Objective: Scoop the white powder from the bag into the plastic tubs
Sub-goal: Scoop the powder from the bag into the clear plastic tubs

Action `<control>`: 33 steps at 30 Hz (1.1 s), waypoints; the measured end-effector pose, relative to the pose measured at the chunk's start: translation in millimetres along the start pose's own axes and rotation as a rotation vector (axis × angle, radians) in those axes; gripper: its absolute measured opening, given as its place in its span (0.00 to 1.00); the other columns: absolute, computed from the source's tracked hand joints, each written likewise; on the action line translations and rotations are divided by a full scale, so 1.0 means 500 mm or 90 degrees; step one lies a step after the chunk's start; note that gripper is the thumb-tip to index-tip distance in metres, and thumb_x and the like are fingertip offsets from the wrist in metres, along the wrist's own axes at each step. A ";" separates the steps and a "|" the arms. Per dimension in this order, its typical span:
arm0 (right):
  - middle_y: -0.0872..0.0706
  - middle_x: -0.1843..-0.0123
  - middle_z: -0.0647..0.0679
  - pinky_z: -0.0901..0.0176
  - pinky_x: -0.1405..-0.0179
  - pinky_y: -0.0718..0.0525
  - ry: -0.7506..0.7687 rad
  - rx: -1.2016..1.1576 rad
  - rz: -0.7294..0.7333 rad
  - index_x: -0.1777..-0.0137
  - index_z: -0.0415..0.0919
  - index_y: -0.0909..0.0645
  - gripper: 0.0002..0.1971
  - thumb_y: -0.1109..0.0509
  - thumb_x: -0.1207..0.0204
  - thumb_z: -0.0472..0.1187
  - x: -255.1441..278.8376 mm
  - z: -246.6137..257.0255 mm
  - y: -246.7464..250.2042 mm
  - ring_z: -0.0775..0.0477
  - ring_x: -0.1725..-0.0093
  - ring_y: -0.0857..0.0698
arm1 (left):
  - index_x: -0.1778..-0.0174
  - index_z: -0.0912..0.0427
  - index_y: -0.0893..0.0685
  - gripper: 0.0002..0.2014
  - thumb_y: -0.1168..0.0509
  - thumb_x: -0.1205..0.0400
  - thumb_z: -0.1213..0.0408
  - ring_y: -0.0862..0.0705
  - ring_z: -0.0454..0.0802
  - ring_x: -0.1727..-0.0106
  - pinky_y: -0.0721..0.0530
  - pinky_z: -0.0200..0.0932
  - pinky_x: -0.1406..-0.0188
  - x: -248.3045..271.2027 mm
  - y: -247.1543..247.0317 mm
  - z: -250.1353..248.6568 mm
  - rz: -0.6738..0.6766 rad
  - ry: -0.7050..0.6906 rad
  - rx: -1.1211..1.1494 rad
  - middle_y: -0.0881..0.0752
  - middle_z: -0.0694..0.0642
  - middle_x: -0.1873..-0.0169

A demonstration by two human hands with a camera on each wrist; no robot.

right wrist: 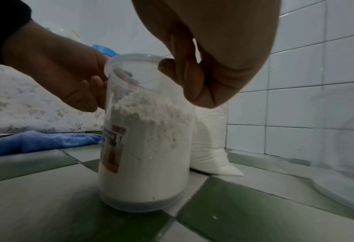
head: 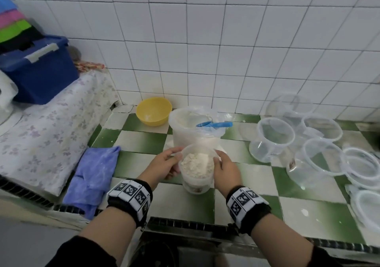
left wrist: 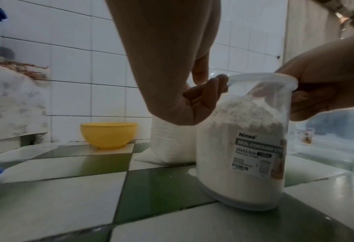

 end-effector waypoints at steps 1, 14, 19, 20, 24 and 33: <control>0.13 0.43 0.43 0.52 0.41 0.19 -0.003 -0.013 -0.015 0.28 0.50 0.27 0.18 0.45 0.15 0.44 0.007 -0.009 0.018 0.39 0.43 0.16 | 0.34 0.46 0.18 0.12 0.38 0.12 0.58 0.23 0.44 0.75 0.27 0.36 0.75 0.001 -0.016 -0.004 0.018 0.005 0.003 0.19 0.52 0.75; 0.13 0.42 0.45 0.49 0.39 0.19 -0.126 -0.067 -0.277 0.32 0.48 0.24 0.15 0.43 0.16 0.45 0.135 -0.274 0.337 0.42 0.42 0.16 | 0.32 0.44 0.20 0.14 0.35 0.14 0.61 0.21 0.44 0.74 0.27 0.35 0.79 -0.008 -0.445 -0.073 0.338 -0.005 -0.078 0.16 0.52 0.73; 0.13 0.43 0.45 0.47 0.41 0.18 -0.179 -0.043 -0.306 0.30 0.50 0.24 0.16 0.43 0.16 0.45 0.171 -0.371 0.431 0.43 0.43 0.16 | 0.31 0.42 0.21 0.17 0.34 0.15 0.62 0.20 0.45 0.72 0.25 0.36 0.76 0.001 -0.590 -0.062 0.404 0.022 -0.104 0.15 0.52 0.72; 0.14 0.42 0.45 0.46 0.40 0.18 -0.174 -0.052 -0.307 0.30 0.50 0.24 0.16 0.43 0.16 0.45 0.170 -0.385 0.443 0.43 0.41 0.16 | 0.30 0.43 0.21 0.18 0.33 0.15 0.62 0.20 0.45 0.72 0.25 0.36 0.76 0.001 -0.609 -0.062 0.408 0.020 -0.108 0.15 0.52 0.72; 0.14 0.42 0.44 0.48 0.39 0.18 -0.161 -0.061 -0.312 0.31 0.48 0.24 0.16 0.42 0.16 0.43 0.158 -0.418 0.482 0.42 0.41 0.16 | 0.28 0.44 0.23 0.21 0.32 0.16 0.62 0.19 0.46 0.70 0.23 0.36 0.74 -0.007 -0.653 -0.073 0.410 0.015 -0.118 0.14 0.53 0.69; 0.14 0.44 0.43 0.46 0.41 0.19 -0.200 -0.090 -0.270 0.31 0.48 0.28 0.19 0.43 0.18 0.54 0.065 -0.441 0.570 0.41 0.46 0.16 | 0.32 0.49 0.20 0.17 0.32 0.17 0.54 0.16 0.48 0.64 0.17 0.39 0.71 -0.051 -0.654 -0.109 0.283 -0.001 -0.127 0.12 0.58 0.56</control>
Point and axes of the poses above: each hand's wrist, its own x-axis away from the middle knuckle, its own y-axis out of the back of the hand, z = x × y, the point moved 8 cm from there along -x, towards the middle knuckle
